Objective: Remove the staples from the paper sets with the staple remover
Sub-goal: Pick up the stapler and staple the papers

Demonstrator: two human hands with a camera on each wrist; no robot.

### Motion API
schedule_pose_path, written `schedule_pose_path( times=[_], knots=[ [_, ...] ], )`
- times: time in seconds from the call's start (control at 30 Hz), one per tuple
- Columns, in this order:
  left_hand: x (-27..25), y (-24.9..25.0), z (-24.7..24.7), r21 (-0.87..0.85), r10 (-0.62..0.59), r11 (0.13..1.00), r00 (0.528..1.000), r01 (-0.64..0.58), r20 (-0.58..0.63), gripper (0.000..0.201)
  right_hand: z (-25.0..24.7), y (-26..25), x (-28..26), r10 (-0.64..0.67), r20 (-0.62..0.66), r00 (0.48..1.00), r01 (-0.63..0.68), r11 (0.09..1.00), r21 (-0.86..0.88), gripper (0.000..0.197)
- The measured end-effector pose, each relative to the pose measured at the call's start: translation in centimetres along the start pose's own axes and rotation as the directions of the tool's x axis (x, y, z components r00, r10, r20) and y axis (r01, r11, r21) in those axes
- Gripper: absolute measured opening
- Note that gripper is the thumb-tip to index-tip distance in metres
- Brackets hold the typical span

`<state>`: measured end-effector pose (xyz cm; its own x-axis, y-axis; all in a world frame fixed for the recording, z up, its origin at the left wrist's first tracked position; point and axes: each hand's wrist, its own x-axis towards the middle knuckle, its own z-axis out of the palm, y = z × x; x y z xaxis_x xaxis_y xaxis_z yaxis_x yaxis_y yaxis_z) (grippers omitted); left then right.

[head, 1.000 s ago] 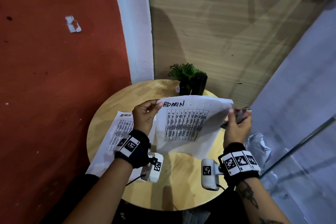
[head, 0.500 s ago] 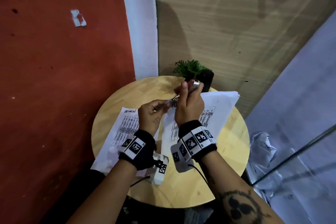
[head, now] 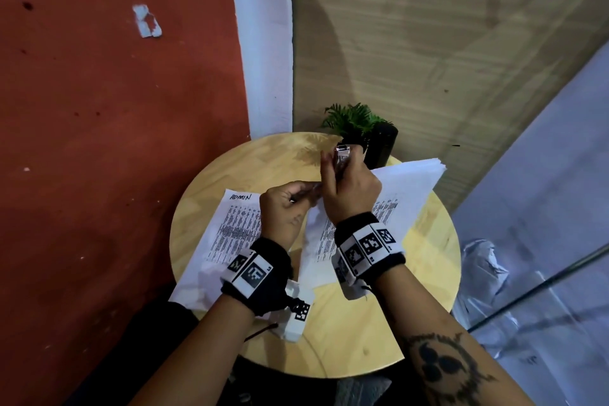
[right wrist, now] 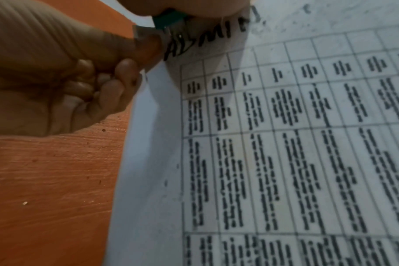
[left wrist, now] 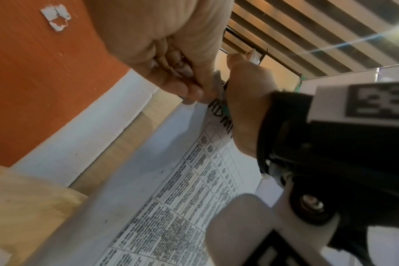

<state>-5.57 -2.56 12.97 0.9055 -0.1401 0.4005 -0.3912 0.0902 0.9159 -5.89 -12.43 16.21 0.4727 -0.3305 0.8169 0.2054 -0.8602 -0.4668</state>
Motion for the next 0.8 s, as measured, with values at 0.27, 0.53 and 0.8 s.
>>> schedule_pose_path(
  times=[0.27,0.53,0.8],
  knots=[
    [0.1,0.2,0.5,-0.048,-0.079,0.995,0.993,0.083,0.091,0.016,0.5,0.7,0.6,-0.081,-0.038,0.996,0.081,0.997,0.012,0.027],
    [-0.7,0.9,1.6,-0.184,-0.103,0.975,0.984,0.128,0.143,0.026,0.6,1.3,1.1,-0.041,-0.029,0.999,0.043,0.996,0.075,0.027],
    [-0.6,1.3,2.1,-0.166,-0.065,0.983,0.992,0.083,0.11,0.025,-0.2,1.2,1.1,-0.036,-0.027,0.999,0.038,0.997,0.072,0.039]
  ],
)
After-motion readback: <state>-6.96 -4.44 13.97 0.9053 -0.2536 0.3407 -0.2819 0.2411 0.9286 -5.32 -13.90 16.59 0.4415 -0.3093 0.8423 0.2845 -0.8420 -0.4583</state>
